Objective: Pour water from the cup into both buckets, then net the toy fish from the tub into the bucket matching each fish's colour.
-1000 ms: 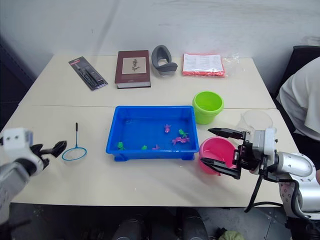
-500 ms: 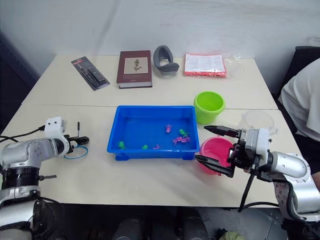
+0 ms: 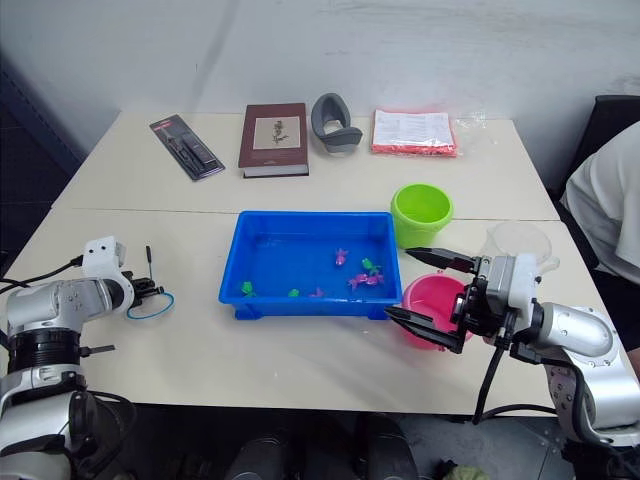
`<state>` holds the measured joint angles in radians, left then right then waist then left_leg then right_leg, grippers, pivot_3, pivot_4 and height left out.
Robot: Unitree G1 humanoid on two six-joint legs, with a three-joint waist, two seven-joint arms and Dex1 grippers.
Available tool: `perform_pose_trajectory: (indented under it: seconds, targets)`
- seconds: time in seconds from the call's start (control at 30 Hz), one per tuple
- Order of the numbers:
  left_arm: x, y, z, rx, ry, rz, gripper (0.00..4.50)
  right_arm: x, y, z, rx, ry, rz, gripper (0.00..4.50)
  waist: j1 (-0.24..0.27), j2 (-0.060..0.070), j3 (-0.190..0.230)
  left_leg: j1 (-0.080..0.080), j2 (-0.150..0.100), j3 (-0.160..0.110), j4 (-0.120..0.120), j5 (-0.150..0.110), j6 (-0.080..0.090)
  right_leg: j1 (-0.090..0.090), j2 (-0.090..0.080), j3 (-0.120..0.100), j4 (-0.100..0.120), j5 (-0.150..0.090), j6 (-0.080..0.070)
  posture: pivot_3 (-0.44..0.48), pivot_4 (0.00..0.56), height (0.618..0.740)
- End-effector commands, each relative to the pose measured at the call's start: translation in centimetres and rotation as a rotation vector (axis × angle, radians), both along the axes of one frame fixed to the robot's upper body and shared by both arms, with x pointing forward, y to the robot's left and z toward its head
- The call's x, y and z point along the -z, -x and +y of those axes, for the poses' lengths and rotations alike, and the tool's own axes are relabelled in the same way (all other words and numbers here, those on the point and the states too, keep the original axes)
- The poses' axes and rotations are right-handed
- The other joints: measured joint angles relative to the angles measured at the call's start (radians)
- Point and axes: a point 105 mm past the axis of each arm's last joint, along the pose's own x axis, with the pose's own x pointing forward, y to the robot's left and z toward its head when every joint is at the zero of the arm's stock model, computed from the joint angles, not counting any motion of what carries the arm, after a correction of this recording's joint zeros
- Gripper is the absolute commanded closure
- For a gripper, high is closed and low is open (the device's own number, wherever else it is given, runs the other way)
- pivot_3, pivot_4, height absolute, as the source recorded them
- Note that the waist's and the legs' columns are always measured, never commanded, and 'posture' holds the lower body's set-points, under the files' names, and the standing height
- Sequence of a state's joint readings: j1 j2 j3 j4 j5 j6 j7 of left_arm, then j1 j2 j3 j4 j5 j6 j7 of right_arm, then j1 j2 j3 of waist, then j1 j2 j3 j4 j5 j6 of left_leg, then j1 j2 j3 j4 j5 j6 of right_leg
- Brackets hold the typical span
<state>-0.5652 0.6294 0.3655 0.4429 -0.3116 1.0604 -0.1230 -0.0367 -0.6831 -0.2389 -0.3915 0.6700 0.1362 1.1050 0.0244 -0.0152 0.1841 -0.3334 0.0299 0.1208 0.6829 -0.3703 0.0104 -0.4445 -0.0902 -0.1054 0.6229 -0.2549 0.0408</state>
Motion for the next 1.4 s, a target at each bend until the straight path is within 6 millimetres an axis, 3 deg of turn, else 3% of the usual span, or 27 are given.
perform_pose_trajectory:
  seconds: [0.03, 0.1, 0.17, 0.2, 0.3, 0.43, 0.5, 0.67, 0.83, 0.97, 1.17, 1.4]
  targets:
    - [-1.1, 0.1, 0.1, 0.032, -0.015, -0.074, 4.45, -0.7, 0.6, 0.5, -0.025, -0.009, -0.023, 0.00, -0.001, 0.000, 0.000, 0.000, 0.000, 0.000, 0.000, 0.000, 0.000, 0.000, 0.000, 0.000, 0.000, 0.000, 0.000, 0.000, 0.150, 0.740]
    - [-4.9, -0.7, -0.2, 0.128, -0.074, -0.243, 4.45, -0.8, 0.6, 0.5, -0.025, -0.014, -0.015, 0.00, -0.003, -0.002, 0.001, -0.001, 0.000, 0.000, 0.000, 0.000, 0.000, 0.000, 0.000, 0.000, 0.000, 0.000, 0.000, 0.000, 0.150, 0.740]
    - [-10.5, -0.4, -2.0, 0.364, -0.149, -0.470, 4.45, -1.1, 0.5, 0.7, -0.040, -0.022, 0.023, 0.00, -0.005, -0.009, 0.005, -0.002, 0.001, -0.001, 0.000, 0.000, -0.001, -0.001, 0.000, -0.001, 0.000, 0.000, 0.000, 0.000, 0.150, 0.740]
    - [-12.0, 0.2, -2.8, 0.476, -0.176, -0.517, 4.45, -1.2, 0.6, 0.9, -0.055, -0.025, 0.056, 0.00, -0.005, -0.011, 0.007, -0.003, 0.001, -0.001, 0.000, 0.001, -0.002, -0.002, 0.000, -0.002, 0.000, 0.000, 0.000, 0.000, 0.150, 0.740]
    - [-11.7, 2.4, -4.2, 0.731, -0.192, -0.385, 4.45, -1.5, 0.3, 1.6, -0.070, 0.016, 0.123, 0.00, -0.012, -0.009, 0.006, -0.003, 0.001, -0.003, 0.000, -0.001, -0.006, -0.002, -0.001, -0.002, -0.001, 0.000, -0.001, 0.000, 0.150, 0.740]
    - [-13.1, 6.6, -9.1, 1.428, -0.283, -0.420, 4.45, -1.8, -0.4, 3.1, -0.087, 0.080, 0.266, 0.00, -0.021, 0.004, 0.006, -0.002, -0.001, -0.002, -0.001, -0.002, -0.004, -0.002, -0.004, -0.002, -0.002, -0.001, -0.002, 0.000, 0.150, 0.740]
    - [-13.4, 7.7, -9.9, 1.572, -0.240, -0.366, 4.45, -2.2, -0.4, 3.7, -0.122, 0.098, 0.334, 0.00, -0.022, 0.002, 0.007, -0.004, 0.000, -0.003, -0.001, -0.002, -0.004, -0.003, -0.004, -0.004, -0.002, -0.001, -0.002, 0.000, 0.150, 0.740]
    - [-13.0, 9.2, -15.2, 1.898, -0.193, -0.287, 4.45, -1.6, -0.5, 5.9, -0.197, 0.191, 0.455, 0.00, -0.023, 0.002, 0.007, -0.008, 0.000, -0.005, 0.000, 0.002, 0.002, -0.004, -0.003, -0.006, -0.002, -0.001, -0.002, 0.000, 0.150, 0.740]
    - [-11.9, 9.1, -18.8, 2.005, -0.160, -0.264, 4.45, -0.9, -1.1, 7.5, -0.198, 0.187, 0.511, 0.00, -0.025, 0.002, 0.007, -0.011, -0.001, -0.004, 0.001, 0.002, 0.007, -0.003, -0.001, -0.006, -0.002, 0.001, 0.002, 0.000, 0.150, 0.740]
    - [-12.3, 8.3, -21.2, 2.030, -0.126, -0.318, 4.45, -0.6, -1.1, 8.5, -0.221, 0.196, 0.550, 0.00, -0.024, 0.002, 0.007, -0.023, -0.001, -0.004, 0.010, 0.002, 0.010, -0.010, 0.000, -0.006, -0.001, 0.003, 0.006, 0.000, 0.150, 0.740]
    - [-12.4, 7.5, -22.2, 1.977, -0.095, -0.330, 4.45, -0.6, -1.0, 9.1, -0.224, 0.185, 0.592, 0.00, -0.025, 0.002, 0.007, -0.024, -0.002, -0.004, 0.016, 0.000, 0.013, -0.010, -0.001, -0.005, -0.002, 0.005, 0.009, 0.000, 0.150, 0.740]
    - [-11.7, 7.8, -22.8, 2.009, -0.085, -0.284, 4.45, -0.6, -1.3, 9.5, -0.209, 0.177, 0.618, 0.00, -0.025, 0.002, 0.007, -0.024, -0.002, -0.004, 0.016, 0.000, 0.013, -0.010, -0.001, -0.005, -0.001, 0.005, 0.009, 0.000, 0.150, 0.740]
